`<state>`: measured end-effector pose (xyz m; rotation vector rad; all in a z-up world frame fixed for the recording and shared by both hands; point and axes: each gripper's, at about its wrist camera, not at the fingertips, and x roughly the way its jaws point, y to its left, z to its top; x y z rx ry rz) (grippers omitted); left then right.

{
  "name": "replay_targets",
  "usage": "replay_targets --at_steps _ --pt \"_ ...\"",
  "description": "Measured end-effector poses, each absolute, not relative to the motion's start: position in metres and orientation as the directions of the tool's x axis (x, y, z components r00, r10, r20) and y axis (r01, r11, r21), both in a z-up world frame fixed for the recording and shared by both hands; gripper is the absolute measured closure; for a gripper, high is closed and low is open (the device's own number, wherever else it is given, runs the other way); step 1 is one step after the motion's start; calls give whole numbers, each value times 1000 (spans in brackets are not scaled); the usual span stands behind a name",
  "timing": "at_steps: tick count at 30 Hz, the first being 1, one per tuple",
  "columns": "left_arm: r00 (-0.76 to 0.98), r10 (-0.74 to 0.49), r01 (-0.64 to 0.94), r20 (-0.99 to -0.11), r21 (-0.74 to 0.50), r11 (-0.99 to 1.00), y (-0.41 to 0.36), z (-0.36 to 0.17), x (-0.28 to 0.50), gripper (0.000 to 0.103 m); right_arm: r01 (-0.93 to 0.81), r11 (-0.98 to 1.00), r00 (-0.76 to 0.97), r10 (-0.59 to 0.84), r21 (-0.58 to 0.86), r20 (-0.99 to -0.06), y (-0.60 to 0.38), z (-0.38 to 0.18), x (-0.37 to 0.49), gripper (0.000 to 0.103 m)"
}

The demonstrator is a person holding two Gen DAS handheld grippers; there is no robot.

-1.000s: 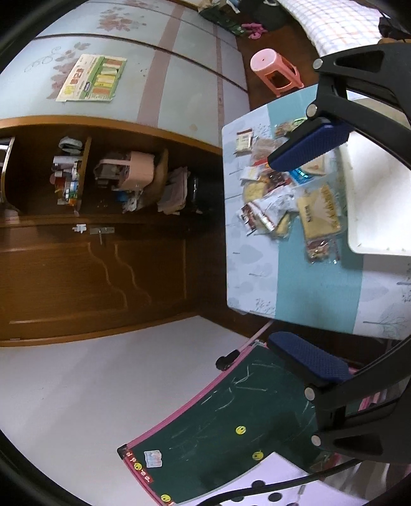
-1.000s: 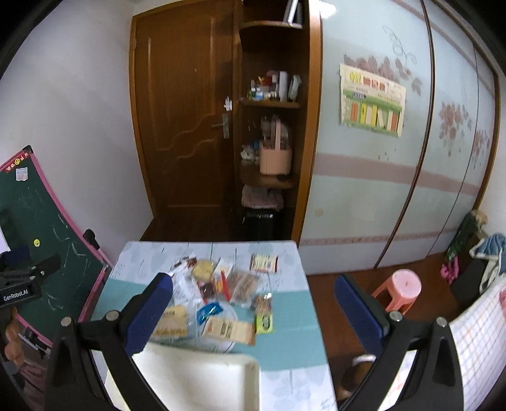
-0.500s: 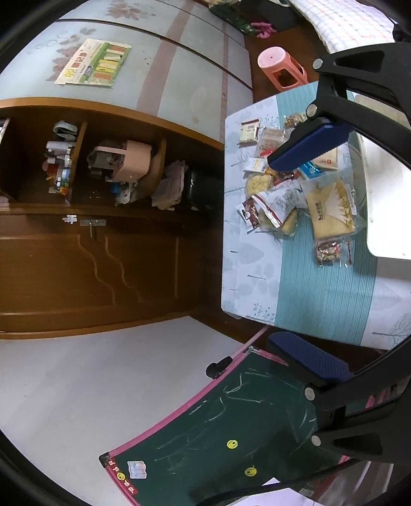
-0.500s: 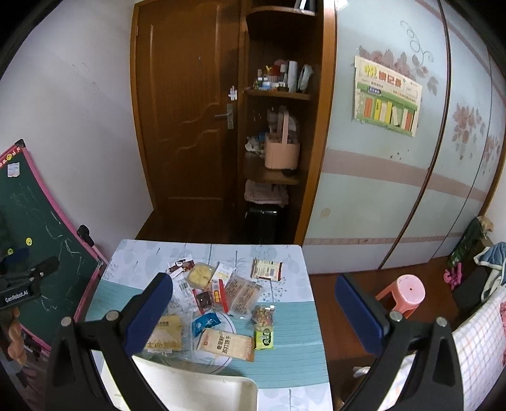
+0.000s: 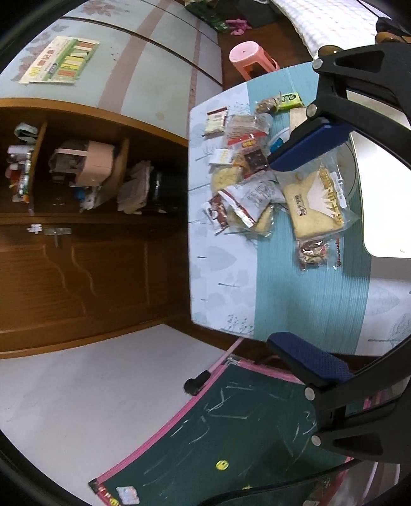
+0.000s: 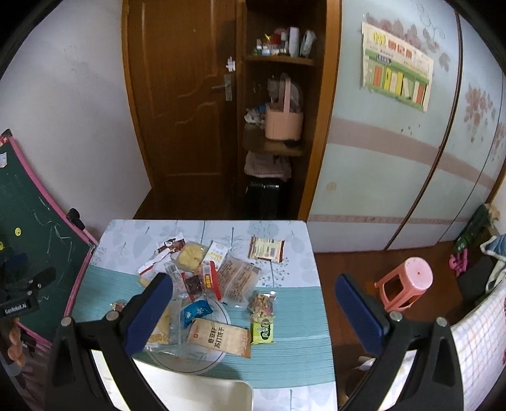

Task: Organize snacks
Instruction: 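Grasp the clear nut packet with the left gripper while the right grasps another nut packet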

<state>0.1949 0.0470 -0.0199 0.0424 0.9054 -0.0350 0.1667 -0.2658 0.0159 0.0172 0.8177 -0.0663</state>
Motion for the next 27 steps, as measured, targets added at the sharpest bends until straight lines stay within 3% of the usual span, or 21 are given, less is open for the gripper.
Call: replay_targets --at_steps 15,20,27 --pt "425 -60 39 -903 -48 998 67 -130 243 3 42 997 509 -77 -65 -857 -283 -91 229 1" --pt "336 -72 19 -939 -69 997 78 -163 256 8 61 998 419 -54 -31 -906 -292 -128 248 15" --pt "222 -107 -55 -969 -122 991 91 -208 270 13 96 995 340 -5 30 -940 -298 -169 267 20"
